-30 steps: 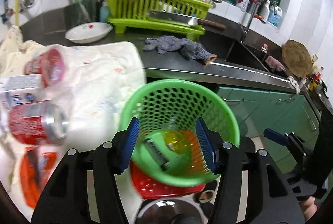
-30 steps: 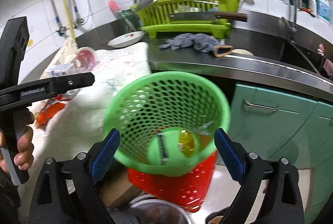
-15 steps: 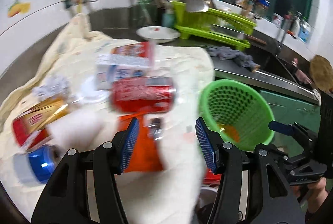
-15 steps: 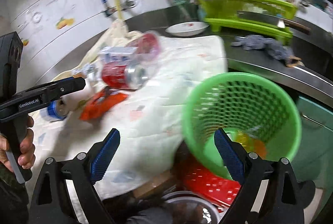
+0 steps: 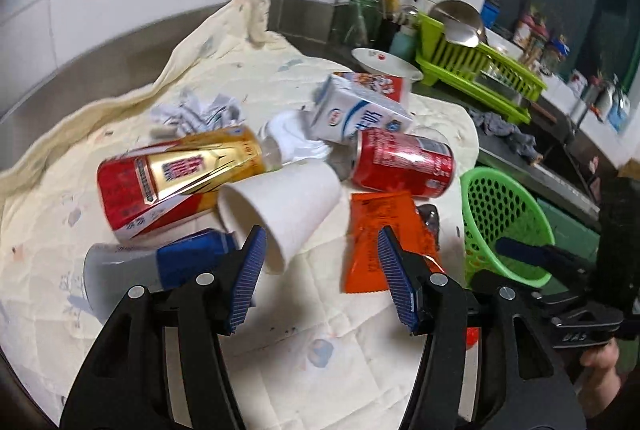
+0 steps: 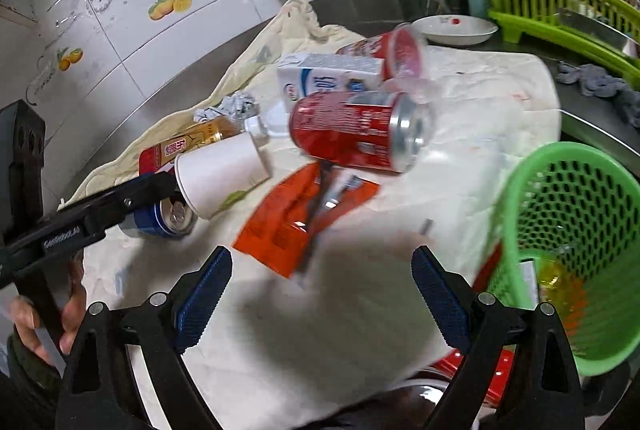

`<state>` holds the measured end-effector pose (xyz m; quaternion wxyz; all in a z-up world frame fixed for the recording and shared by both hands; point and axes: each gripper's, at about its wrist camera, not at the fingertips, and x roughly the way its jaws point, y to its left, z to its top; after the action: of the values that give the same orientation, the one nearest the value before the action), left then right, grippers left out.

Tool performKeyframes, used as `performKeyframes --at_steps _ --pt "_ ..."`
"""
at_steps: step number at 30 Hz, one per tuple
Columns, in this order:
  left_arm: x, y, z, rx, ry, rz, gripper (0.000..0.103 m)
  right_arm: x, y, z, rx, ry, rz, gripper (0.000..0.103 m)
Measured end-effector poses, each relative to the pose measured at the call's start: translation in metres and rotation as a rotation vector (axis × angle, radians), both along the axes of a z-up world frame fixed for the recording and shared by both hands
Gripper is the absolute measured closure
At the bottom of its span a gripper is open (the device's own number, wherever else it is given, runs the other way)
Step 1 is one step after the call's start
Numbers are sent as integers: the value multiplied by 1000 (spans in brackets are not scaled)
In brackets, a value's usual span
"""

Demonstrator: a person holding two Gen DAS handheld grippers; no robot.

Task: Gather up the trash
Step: 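Grasp the paper cup with the left tool while the right tool grasps the orange wrapper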

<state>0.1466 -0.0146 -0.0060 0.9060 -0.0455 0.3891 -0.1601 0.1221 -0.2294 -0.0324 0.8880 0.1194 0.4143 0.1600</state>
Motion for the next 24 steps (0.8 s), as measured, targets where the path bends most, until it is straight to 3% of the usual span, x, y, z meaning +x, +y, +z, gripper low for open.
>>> performKeyframes --at_steps 11,20,22,24 --pt "20 12 -12 -96 55 12 47 46 34 -23 47 99 -58 20" --pt "41 15 -18 -135 100 36 56 55 33 -35 67 114 -91 44" --pt "43 16 -20 -139 109 47 56 53 31 -36 80 108 -87 57" --pt "46 17 -23 -147 119 54 56 51 30 -35 92 99 -84 62"
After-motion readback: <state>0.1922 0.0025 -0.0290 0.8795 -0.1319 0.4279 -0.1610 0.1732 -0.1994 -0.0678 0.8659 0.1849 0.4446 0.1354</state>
